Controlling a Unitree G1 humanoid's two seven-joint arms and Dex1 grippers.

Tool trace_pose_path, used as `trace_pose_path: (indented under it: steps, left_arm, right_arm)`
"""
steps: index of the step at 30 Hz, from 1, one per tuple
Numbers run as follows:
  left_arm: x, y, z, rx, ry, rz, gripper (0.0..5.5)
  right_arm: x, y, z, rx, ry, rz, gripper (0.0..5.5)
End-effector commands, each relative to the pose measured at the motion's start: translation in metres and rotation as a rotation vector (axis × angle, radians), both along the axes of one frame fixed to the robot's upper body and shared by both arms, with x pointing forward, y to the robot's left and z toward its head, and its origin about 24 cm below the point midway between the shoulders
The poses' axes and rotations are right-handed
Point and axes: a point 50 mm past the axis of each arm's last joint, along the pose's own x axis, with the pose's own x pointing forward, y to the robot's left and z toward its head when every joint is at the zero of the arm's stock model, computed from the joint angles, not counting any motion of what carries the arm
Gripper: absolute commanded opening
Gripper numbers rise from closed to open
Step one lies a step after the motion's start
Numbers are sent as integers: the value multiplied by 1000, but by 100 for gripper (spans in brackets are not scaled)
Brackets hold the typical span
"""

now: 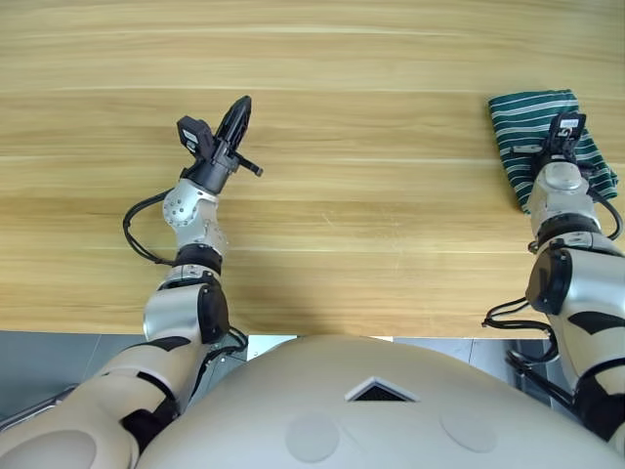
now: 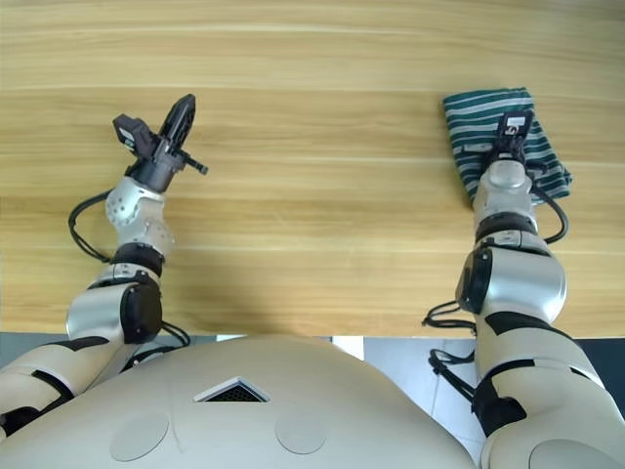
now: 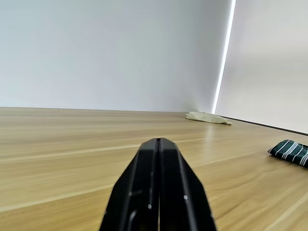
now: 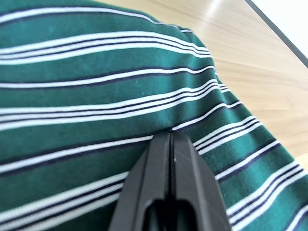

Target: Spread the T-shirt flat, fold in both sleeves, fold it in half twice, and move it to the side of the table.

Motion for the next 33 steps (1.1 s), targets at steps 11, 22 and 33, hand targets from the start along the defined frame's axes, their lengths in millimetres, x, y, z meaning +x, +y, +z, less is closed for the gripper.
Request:
trace_pose_path:
  steps: [11, 22, 33]
  left_arm:
    - [-5, 15, -11, -123, 68, 144, 0]
    - [-4, -5, -21, -289, 136, 229, 0]
    - [-8, 9, -48, -234, 382, 506, 0]
  right_arm:
    - [22, -1, 38, -132, -291, -128, 2]
    - [44, 73, 88, -386, -827, 183, 2]
    - [0, 203, -44, 1123, -477, 248, 2]
